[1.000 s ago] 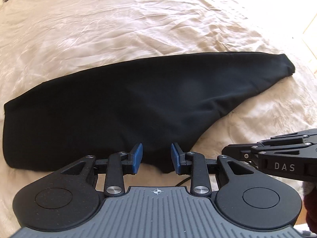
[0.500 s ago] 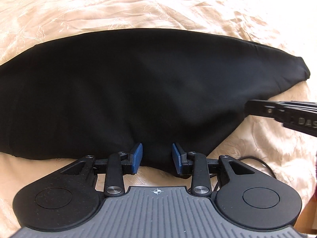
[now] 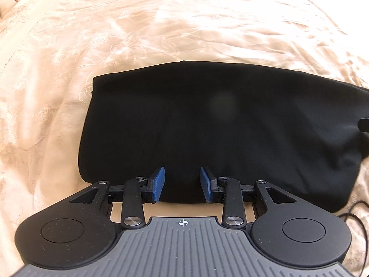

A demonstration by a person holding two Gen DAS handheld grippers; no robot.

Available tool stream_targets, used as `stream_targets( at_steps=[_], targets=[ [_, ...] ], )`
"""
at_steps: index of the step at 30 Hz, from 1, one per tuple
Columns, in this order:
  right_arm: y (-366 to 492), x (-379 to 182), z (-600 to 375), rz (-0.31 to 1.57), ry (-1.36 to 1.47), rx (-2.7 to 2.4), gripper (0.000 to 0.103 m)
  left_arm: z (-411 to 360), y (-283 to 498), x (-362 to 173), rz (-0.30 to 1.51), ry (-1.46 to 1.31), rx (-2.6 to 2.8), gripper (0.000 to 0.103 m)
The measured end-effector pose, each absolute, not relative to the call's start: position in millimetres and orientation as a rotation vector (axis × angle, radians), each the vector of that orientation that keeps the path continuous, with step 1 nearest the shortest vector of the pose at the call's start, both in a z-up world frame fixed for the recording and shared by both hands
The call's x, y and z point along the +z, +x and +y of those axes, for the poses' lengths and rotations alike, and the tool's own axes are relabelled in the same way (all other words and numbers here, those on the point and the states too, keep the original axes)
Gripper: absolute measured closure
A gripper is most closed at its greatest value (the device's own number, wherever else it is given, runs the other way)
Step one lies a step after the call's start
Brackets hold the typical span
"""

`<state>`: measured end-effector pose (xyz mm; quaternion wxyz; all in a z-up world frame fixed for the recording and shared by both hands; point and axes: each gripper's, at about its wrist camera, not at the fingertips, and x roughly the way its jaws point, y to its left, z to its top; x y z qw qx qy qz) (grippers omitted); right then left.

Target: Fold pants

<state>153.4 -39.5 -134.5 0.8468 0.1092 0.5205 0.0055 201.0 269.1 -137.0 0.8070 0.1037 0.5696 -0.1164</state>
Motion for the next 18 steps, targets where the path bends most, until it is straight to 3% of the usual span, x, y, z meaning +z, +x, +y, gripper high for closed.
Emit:
stream_targets(
  at_steps=[12,18],
  targets=[
    [245.7,-185.4,-20.6,1.169,0.181,0.0,0.089,275.0,226.3,-150.4,1.236,0.236,-0.228,0.07],
    [247.9,-165.9,-33.5,1.128,0.218,-0.051,0.088,251.8,222.4,-142.9,1.227,0.268,-0.216,0.07]
  ],
)
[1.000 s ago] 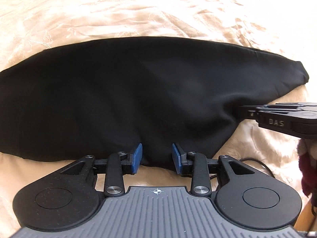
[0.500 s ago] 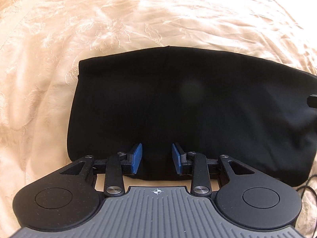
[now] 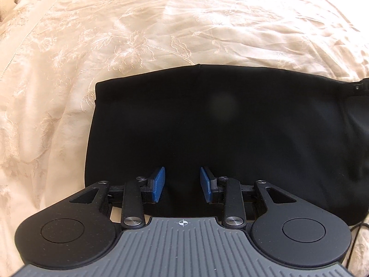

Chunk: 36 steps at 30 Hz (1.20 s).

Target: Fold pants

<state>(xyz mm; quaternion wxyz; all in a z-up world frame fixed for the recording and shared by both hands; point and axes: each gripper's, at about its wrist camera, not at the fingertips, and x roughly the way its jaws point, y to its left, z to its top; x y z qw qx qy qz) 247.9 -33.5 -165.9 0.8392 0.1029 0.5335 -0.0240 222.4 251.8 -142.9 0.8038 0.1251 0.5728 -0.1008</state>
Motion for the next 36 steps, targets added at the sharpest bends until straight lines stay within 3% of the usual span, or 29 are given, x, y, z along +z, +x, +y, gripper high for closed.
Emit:
stream_targets(
  at_steps=[8,19,36],
  targets=[
    [160.5,-126.4,-77.4,1.063,0.343,-0.19,0.084,212.5,194.5,-113.9,1.174,0.239,-0.335,0.07],
    [47.3,-121.7,-185.5,1.046,0.387,-0.44,0.083,73.6,137.2,-99.1,1.133,0.275,-0.568,0.07],
    [16.2,-130.9,-396.8,0.971,0.34,-0.483,0.083,-88.6,67.8,-99.9,1.145,0.348,-0.535,0.07]
  ],
)
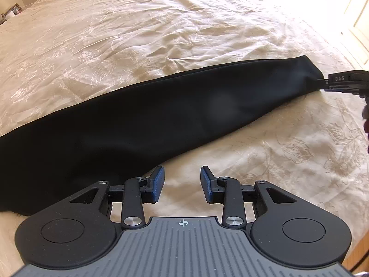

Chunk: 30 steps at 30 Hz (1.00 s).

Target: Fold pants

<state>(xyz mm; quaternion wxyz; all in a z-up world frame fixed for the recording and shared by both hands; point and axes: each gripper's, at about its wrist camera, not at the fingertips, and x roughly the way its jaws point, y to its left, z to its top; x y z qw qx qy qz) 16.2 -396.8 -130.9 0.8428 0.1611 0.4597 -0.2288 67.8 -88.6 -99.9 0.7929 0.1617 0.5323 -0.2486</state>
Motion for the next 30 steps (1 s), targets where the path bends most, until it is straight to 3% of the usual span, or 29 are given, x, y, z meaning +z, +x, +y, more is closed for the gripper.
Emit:
stream_targets(
  at_steps=[14,24,30],
  targets=[
    [59.6,-184.3,-436.8,1.067,0.285,-0.372,0.084,-132.2,73.7,-97.2,1.155,0.432,-0.474,0.07],
    [29.1,-146.3,-475.0,0.971,0.443,-0.38,0.079,-193.6,90.9,-110.7,1.122,0.489,-0.578,0.07],
    [23.1,-145.2,-493.2,0.968,0.467,-0.389,0.077,-222.6,118.2,-147.8,1.15,0.524,-0.575,0.07]
  ],
)
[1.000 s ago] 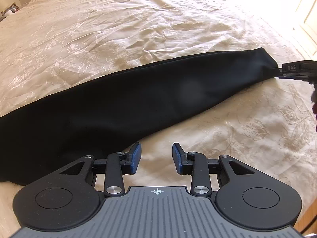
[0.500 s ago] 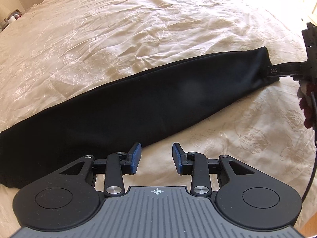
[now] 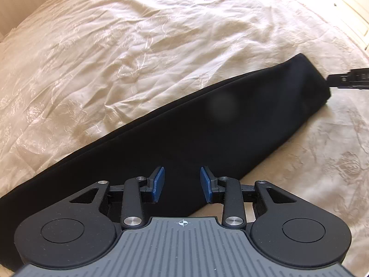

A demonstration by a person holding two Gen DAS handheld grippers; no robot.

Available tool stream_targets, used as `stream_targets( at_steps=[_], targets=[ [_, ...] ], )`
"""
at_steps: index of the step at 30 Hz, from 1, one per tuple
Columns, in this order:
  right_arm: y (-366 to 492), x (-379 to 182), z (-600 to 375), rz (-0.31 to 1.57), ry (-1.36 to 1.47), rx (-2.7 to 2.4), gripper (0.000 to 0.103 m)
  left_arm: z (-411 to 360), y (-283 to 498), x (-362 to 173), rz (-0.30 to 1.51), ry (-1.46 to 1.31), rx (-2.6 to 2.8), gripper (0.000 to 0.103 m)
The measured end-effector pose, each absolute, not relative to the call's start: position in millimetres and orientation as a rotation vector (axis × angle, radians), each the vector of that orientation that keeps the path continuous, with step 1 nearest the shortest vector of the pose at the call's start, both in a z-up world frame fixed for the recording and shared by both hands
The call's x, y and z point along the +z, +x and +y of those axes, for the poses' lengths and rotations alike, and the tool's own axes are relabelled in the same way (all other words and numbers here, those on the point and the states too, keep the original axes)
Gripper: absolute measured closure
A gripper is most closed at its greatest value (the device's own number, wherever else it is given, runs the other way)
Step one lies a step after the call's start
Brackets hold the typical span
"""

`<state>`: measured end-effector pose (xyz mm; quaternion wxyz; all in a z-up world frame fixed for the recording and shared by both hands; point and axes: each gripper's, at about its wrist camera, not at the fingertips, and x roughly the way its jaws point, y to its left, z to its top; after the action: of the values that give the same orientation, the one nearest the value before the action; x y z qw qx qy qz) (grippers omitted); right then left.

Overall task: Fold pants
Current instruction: 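Grasp the leg end with the right gripper and lift it toward the left gripper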

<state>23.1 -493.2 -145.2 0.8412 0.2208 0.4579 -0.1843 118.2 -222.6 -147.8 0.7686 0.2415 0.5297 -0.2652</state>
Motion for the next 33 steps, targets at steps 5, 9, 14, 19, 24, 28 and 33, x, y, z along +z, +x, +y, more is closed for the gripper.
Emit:
stream_targets(
  at_steps=[5,9,14,19,24,28,33],
  targets=[
    [25.6,-151.1,-507.2,0.974,0.524,-0.321,0.069,-227.4,158.4,-185.7,1.227,0.555,-0.519,0.067],
    [35.4,-160.9,-517.5,1.002,0.561,-0.257,0.065,-234.5,177.5,-187.6,1.223,0.559,-0.51,0.064],
    [49.4,-184.3,-528.1,1.066,0.639,-0.186,0.061,-242.9,182.9,-190.5,1.217,0.578,-0.505,0.063],
    [62.5,-210.9,-534.7,1.107,0.67,-0.145,0.057,-242.1,175.0,-186.0,1.19,0.597,-0.518,0.063],
    [62.7,-222.3,-551.9,1.088,0.791,-0.111,0.052,-240.1,172.4,-174.3,1.175,0.591,-0.508,0.063],
    [55.8,-223.5,-555.1,1.086,0.825,-0.088,0.067,-242.7,156.1,-157.0,1.137,0.582,-0.536,0.063],
    [45.8,-206.5,-556.3,1.032,0.886,-0.088,0.083,-256.0,123.6,-136.6,1.071,0.562,-0.663,0.063]
  ],
)
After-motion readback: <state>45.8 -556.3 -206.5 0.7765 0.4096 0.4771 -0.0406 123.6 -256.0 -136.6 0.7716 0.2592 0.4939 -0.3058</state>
